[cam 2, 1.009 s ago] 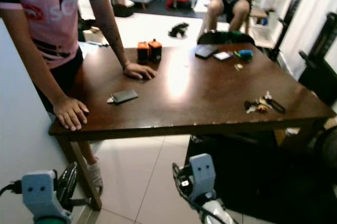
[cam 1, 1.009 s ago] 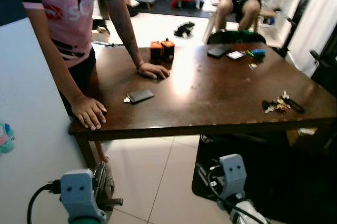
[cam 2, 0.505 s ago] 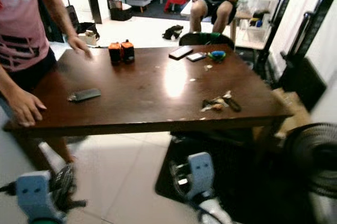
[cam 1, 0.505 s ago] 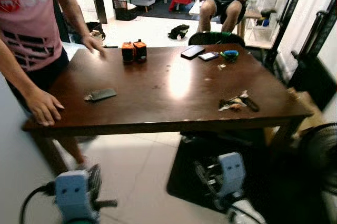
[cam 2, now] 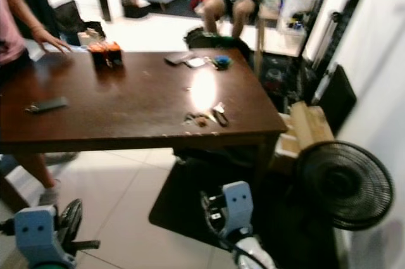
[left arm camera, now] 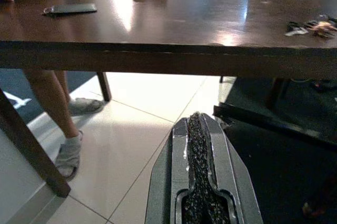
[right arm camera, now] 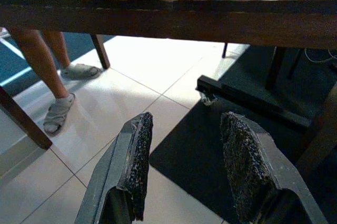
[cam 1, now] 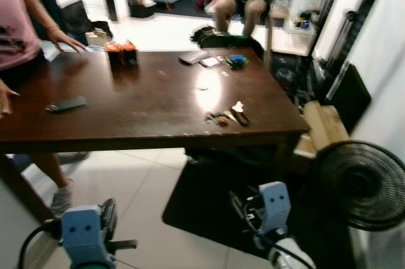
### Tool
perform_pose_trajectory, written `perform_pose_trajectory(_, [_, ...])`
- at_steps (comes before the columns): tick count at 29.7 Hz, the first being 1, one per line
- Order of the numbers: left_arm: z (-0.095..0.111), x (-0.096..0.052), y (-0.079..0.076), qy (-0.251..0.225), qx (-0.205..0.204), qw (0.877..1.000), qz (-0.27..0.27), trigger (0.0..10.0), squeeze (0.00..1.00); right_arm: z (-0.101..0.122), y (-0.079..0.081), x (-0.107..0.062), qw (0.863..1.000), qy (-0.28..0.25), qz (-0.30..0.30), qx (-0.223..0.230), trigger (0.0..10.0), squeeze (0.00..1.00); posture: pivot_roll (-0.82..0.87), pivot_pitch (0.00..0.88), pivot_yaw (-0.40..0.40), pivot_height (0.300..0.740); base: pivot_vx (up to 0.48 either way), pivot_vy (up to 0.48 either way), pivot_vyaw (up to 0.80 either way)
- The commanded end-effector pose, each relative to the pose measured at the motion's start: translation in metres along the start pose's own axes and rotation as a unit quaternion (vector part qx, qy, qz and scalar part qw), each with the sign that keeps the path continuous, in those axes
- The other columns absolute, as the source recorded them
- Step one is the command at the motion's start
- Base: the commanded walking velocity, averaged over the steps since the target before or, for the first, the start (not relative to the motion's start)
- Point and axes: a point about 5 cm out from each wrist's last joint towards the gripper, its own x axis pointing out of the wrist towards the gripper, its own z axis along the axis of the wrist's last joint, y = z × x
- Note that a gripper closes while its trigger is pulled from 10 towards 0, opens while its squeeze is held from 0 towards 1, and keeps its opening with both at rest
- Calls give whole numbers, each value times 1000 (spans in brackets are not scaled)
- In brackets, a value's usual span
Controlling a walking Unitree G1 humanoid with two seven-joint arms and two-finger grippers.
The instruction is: Hang keys on a hook
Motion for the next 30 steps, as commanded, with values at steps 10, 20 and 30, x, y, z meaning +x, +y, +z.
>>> perform_pose_trajectory(10, [-6,-4,4,30,-30,999,17,10000,0,-5,-3,-3,1000,10,-7,1,10000,0,-58,72,99,740,0,147,0])
perform_pose_trajectory(20, [-4,-4,4,20,-21,999,14,10000,0,-5,-3,-2,1000,10,-6,1,10000,0,-58,72,99,740,0,376,0])
perform_pose_trajectory(30, [-4,-4,4,28,-24,999,14,10000,0,-1,-6,0,1000,5,-8,-7,10000,0,-58,74,99,740,0,0,0])
